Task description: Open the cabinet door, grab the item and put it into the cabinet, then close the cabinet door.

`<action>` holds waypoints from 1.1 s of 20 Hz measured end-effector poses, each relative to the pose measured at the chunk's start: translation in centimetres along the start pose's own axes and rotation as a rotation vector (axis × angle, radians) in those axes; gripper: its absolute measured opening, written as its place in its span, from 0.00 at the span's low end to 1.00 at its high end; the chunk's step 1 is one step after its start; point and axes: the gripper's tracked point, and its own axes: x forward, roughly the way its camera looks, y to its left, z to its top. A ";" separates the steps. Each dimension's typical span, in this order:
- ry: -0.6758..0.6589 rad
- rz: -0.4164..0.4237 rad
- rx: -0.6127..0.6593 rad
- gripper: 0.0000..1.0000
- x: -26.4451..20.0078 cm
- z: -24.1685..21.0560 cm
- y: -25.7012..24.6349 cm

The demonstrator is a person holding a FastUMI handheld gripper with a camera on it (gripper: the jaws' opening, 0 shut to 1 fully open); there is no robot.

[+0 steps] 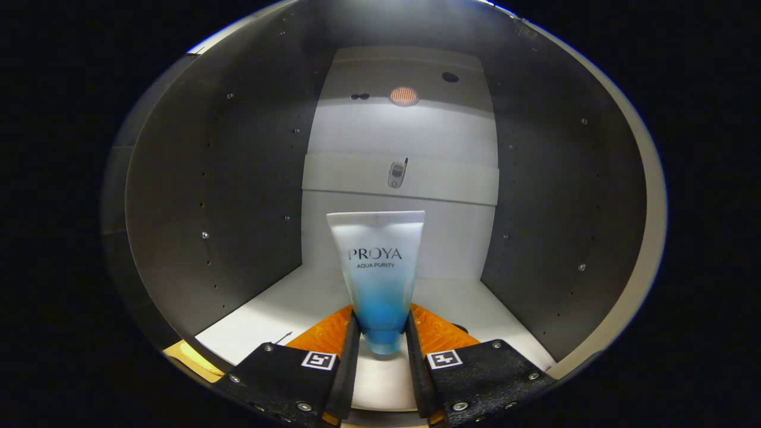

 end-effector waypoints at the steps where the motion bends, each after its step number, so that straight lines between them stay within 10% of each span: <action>1: 0.008 -0.006 0.014 0.41 0.2 -0.3 -0.1; 11: 0.044 -0.027 0.055 0.51 0.5 -1.8 -0.5; 15: 0.012 -0.036 0.013 0.94 -0.5 -1.3 0.0; 22: -0.002 -0.018 0.006 0.94 -5.8 -0.8 1.1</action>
